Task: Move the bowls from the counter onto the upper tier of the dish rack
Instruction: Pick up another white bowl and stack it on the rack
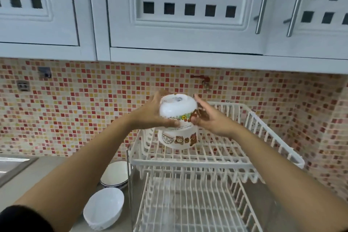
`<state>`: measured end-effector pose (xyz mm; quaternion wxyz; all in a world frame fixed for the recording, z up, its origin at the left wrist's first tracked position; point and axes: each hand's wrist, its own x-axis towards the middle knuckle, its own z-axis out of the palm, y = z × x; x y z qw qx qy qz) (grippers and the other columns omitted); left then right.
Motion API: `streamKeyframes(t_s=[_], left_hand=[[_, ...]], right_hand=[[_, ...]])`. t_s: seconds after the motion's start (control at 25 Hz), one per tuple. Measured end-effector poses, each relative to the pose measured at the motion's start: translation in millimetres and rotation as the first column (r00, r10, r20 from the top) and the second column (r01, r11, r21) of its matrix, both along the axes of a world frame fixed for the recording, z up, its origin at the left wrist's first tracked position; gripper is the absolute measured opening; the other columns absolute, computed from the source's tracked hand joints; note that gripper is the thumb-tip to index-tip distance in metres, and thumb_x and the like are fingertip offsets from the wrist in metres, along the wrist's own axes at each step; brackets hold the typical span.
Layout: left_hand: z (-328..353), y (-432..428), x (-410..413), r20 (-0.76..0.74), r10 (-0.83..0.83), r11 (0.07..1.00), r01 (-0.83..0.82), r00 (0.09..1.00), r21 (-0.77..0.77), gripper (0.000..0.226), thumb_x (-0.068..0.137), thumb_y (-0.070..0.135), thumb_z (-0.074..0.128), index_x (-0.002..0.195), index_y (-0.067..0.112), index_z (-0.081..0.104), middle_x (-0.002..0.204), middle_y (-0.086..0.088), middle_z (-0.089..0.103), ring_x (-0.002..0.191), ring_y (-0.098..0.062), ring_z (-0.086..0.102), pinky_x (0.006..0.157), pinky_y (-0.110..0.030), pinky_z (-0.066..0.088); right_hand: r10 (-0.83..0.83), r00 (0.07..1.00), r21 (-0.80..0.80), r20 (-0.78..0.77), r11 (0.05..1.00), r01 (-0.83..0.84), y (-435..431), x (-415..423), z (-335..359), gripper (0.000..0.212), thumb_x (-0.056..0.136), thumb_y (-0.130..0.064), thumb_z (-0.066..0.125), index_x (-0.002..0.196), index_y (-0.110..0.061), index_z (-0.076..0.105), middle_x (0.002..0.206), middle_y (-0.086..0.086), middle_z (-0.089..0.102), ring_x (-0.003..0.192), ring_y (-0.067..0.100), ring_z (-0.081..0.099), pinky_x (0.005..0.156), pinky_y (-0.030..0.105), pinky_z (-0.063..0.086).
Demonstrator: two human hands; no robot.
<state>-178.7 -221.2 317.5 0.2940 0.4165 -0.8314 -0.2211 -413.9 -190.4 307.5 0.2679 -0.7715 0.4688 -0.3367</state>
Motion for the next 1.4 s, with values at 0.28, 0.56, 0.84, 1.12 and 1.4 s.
streamKeyframes(t_s=[0.28, 0.56, 0.84, 1.12, 1.4], left_hand=[[-14, -29, -33, 0.347, 0.214, 0.977, -0.194, 0.913, -0.091, 0.11, 0.062, 0.057, 0.077, 0.147, 0.025, 0.015, 0.152, -0.009, 0.024, 0.135, -0.032, 0.031, 0.111, -0.048, 0.032], [-32, -34, -40, 0.43, 0.194, 0.97, -0.239, 0.882, 0.052, 0.11, 0.064, 0.053, 0.078, 0.148, 0.03, 0.01, 0.15, -0.009, 0.021, 0.132, -0.033, 0.037, 0.109, -0.04, 0.036], [-28, -23, -44, 0.453, 0.171, 0.976, -0.212, 0.875, 0.041, 0.116, 0.065, 0.053, 0.077, 0.149, 0.03, 0.002, 0.159, -0.014, -0.007, 0.145, -0.039, 0.011, 0.118, -0.051, 0.019], [4, 22, 9, 0.312, 0.271, 0.962, -0.242, 0.911, -0.129, 0.081, 0.091, 0.048, 0.049, 0.151, 0.015, 0.007, 0.161, -0.009, -0.003, 0.147, -0.032, 0.012, 0.118, -0.045, 0.017], [-5, 77, 136, 0.291, 0.396, 0.918, -0.387, 0.871, -0.092, 0.064, 0.097, 0.039, 0.04, 0.15, 0.013, 0.013, 0.159, -0.01, 0.014, 0.145, -0.03, 0.022, 0.116, -0.043, 0.023]], right_hand=[[-0.029, 0.961, 0.026, -0.276, 0.999, 0.038, -40, -20, -11, 0.087, 0.082, -0.035, 0.068, 0.148, -0.028, 0.013, 0.155, 0.001, 0.027, 0.14, 0.019, 0.029, 0.114, 0.035, 0.026], [0.002, 0.913, 0.123, -0.409, 0.991, 0.052, -50, -17, -30, 0.091, 0.083, -0.039, 0.067, 0.148, -0.032, 0.003, 0.157, 0.004, 0.021, 0.142, 0.025, 0.025, 0.115, 0.044, 0.027], [-0.034, 0.883, 0.121, -0.469, 0.987, 0.102, -38, -12, -21, 0.09, 0.084, -0.038, 0.065, 0.15, -0.024, 0.005, 0.158, 0.004, 0.019, 0.142, 0.024, 0.025, 0.114, 0.038, 0.027], [-0.171, 0.861, -0.148, -0.48, 0.983, 0.113, 1, 53, 12, 0.072, 0.094, -0.043, 0.046, 0.15, -0.013, 0.012, 0.159, 0.006, 0.015, 0.145, 0.023, 0.018, 0.115, 0.035, 0.019], [-0.07, 0.937, -0.14, -0.342, 0.99, 0.023, 45, 184, 5, 0.065, 0.097, -0.04, 0.041, 0.149, -0.012, 0.013, 0.159, 0.007, 0.014, 0.145, 0.024, 0.019, 0.115, 0.035, 0.02]])
